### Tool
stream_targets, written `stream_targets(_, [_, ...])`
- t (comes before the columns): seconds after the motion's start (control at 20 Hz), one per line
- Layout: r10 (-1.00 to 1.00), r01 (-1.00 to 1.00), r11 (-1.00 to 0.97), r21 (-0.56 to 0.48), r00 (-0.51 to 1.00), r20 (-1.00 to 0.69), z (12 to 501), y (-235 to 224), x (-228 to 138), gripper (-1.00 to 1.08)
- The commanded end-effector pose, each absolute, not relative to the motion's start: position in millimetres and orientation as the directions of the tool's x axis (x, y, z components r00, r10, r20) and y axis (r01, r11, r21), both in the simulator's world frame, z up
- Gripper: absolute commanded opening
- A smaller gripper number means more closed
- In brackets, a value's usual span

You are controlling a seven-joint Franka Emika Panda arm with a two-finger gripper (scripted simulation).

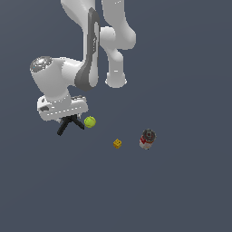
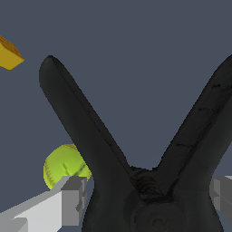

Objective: Pick up a designated object from a clutter of objects.

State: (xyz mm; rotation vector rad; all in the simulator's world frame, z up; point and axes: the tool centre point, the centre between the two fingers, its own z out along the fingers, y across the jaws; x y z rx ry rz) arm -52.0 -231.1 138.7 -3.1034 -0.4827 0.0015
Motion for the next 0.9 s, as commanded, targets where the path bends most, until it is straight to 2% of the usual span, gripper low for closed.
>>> stream_targets(0.0, [0.304,0.304,-0.953,0.000,0.953,0.001,165,-228,-56,-1.00])
stream_targets(0.85, [0.304,0.304,-0.953,0.001,0.953,0.000,345,-202,-81,-1.00])
